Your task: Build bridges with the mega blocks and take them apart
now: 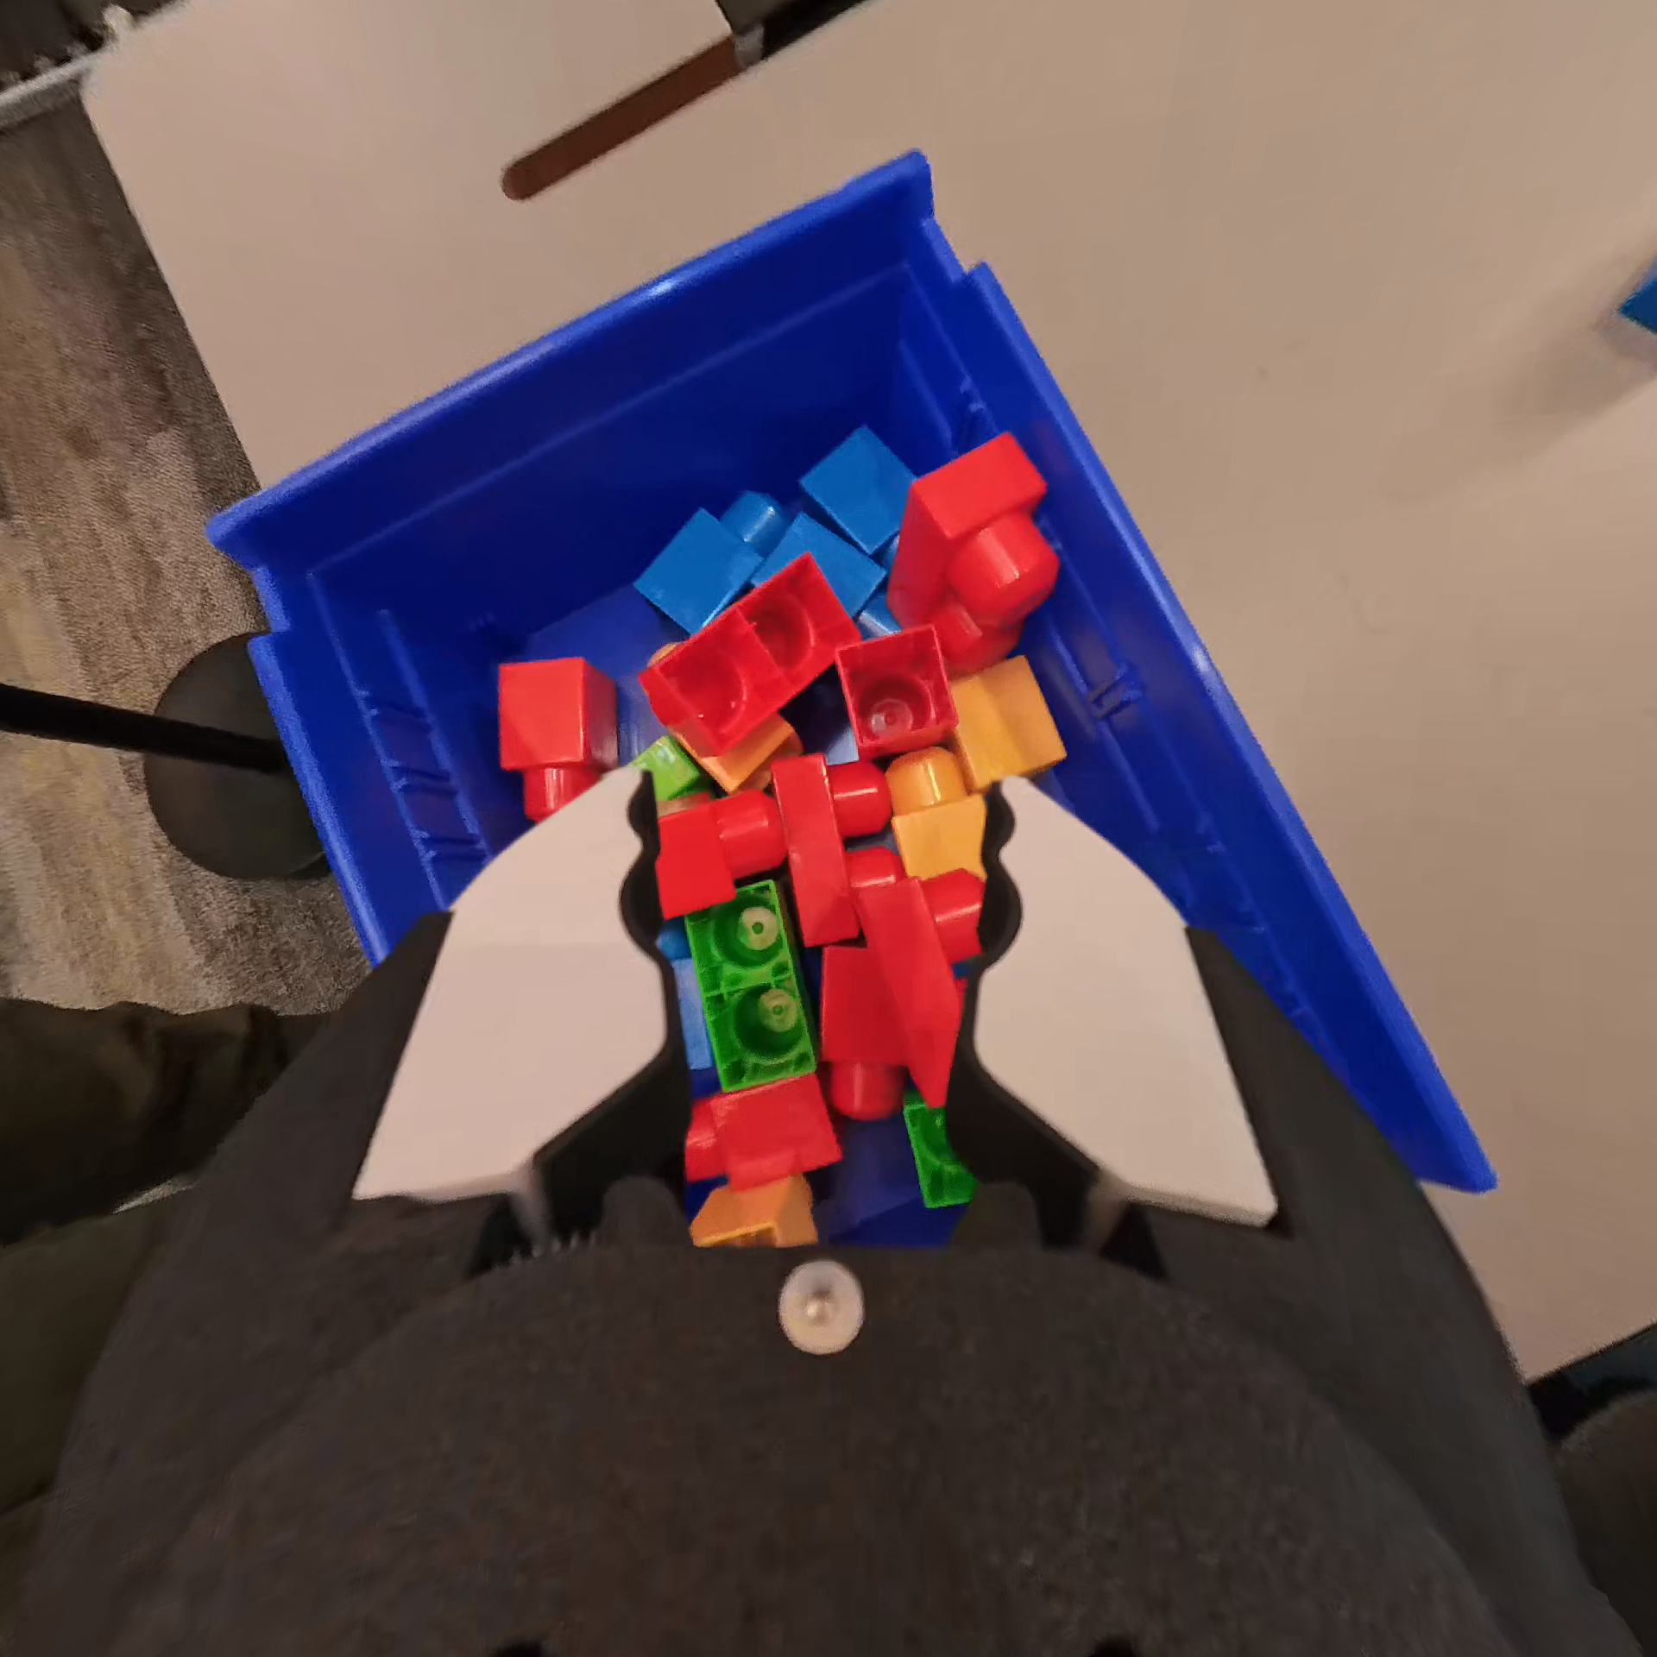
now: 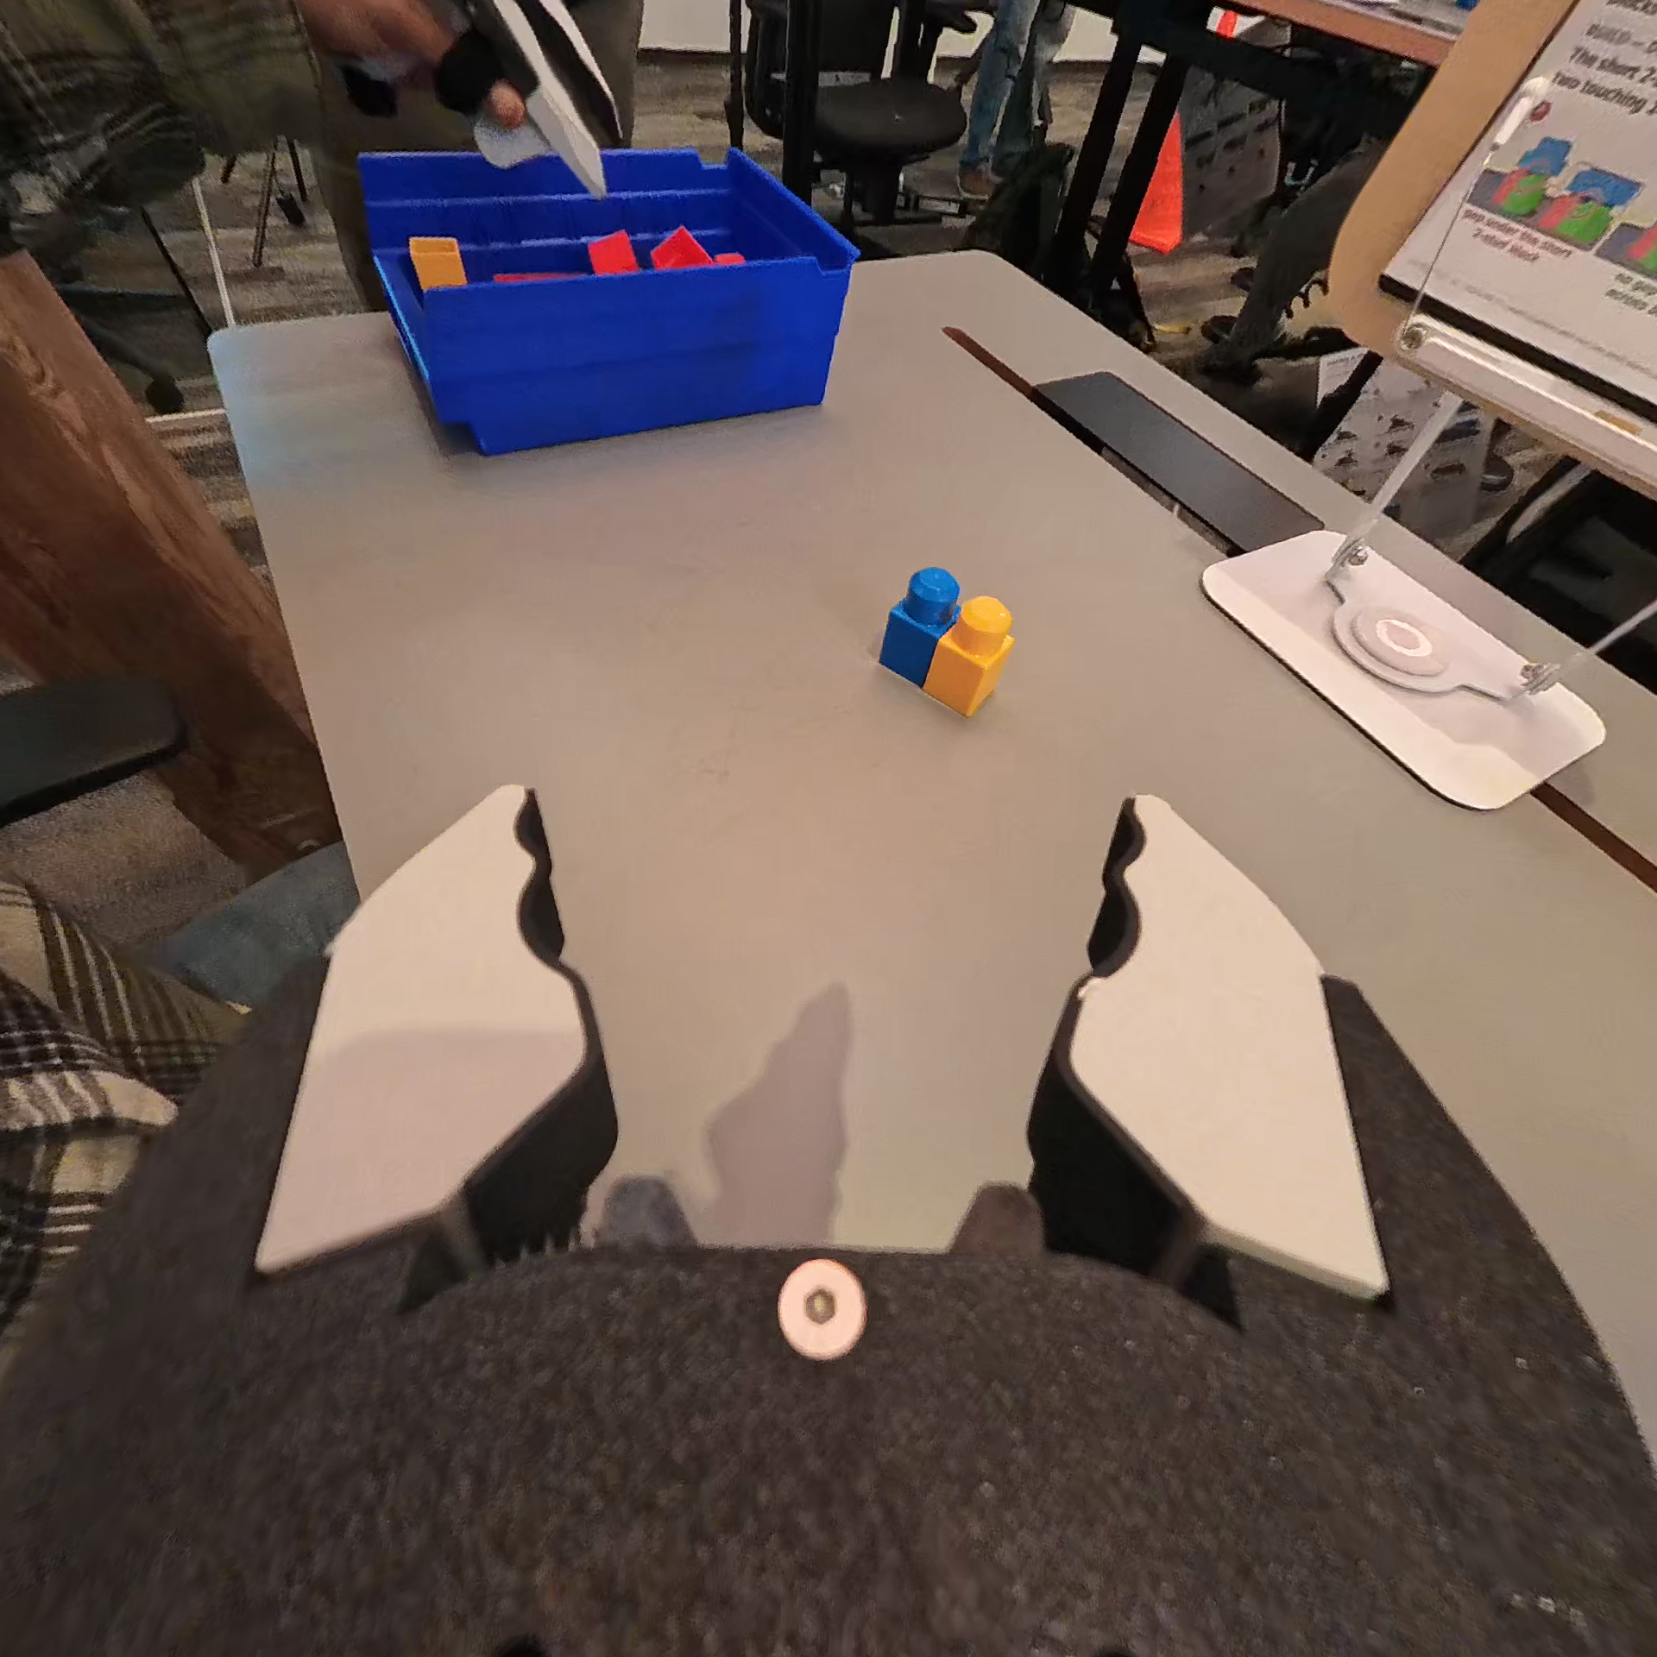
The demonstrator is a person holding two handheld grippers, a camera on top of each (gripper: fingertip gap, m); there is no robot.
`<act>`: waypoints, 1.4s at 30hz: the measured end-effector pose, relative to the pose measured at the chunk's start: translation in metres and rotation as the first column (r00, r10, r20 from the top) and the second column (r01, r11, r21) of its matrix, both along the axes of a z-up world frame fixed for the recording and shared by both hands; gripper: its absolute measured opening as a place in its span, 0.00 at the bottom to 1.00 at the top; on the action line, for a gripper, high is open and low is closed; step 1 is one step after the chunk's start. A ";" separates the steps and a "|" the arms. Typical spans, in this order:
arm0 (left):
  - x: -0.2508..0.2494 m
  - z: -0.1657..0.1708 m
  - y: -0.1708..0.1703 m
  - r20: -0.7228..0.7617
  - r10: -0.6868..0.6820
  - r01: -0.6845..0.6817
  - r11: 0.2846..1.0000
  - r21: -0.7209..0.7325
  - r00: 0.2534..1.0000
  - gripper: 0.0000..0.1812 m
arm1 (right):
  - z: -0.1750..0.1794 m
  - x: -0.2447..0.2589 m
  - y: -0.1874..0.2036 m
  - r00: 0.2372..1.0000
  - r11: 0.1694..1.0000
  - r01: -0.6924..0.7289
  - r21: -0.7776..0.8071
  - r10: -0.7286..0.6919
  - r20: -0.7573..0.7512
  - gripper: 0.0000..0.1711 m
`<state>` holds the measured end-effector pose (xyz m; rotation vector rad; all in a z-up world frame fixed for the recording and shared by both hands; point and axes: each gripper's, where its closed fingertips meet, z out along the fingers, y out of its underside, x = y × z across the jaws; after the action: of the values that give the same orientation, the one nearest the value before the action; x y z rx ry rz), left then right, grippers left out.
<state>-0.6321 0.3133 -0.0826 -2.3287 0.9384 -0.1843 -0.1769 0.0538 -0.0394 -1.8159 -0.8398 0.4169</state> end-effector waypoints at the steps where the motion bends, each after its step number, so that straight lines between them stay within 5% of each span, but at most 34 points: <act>1: -0.003 -0.003 0.000 -0.038 -0.024 0.024 1.000 -0.011 0.999 0.38 | -0.001 -0.001 0.001 1.000 1.000 0.002 -0.005 -0.002 0.010 0.68; 11: -0.028 -0.023 -0.010 -0.251 -0.283 0.219 0.942 -0.255 0.926 0.40 | -0.010 -0.013 0.012 0.998 0.999 0.007 -0.035 -0.005 0.056 0.68; 17: -0.026 -0.015 0.014 -0.242 -0.303 0.248 0.940 -0.233 0.922 0.39 | -0.012 -0.017 0.018 0.998 0.999 -0.001 -0.044 0.004 0.058 0.68; 24: -0.038 -0.040 0.040 -0.468 -0.454 0.334 0.887 -0.320 0.758 0.44 | -0.015 -0.011 0.018 0.998 0.999 0.027 -0.042 -0.025 0.058 0.68; 33: -0.022 -0.069 0.053 -0.505 -0.515 0.386 0.856 -0.344 0.693 0.37 | -0.024 -0.001 0.027 0.998 0.997 0.042 -0.062 -0.039 0.056 0.68; 37: -0.021 -0.071 0.051 -0.529 -0.520 0.377 0.853 -0.360 0.671 0.22 | -0.025 0.002 0.029 0.998 0.997 0.043 -0.060 -0.041 0.044 0.68; 42: -0.028 -0.047 0.056 -0.654 -0.397 0.350 0.913 -0.210 0.643 0.22 | -0.026 0.006 0.027 0.999 0.998 0.041 -0.049 -0.040 0.026 0.67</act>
<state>-0.6601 0.3695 -0.1297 -2.2394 1.8093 0.5500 -0.1712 0.0809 -0.0656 -1.8843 -0.8149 0.3933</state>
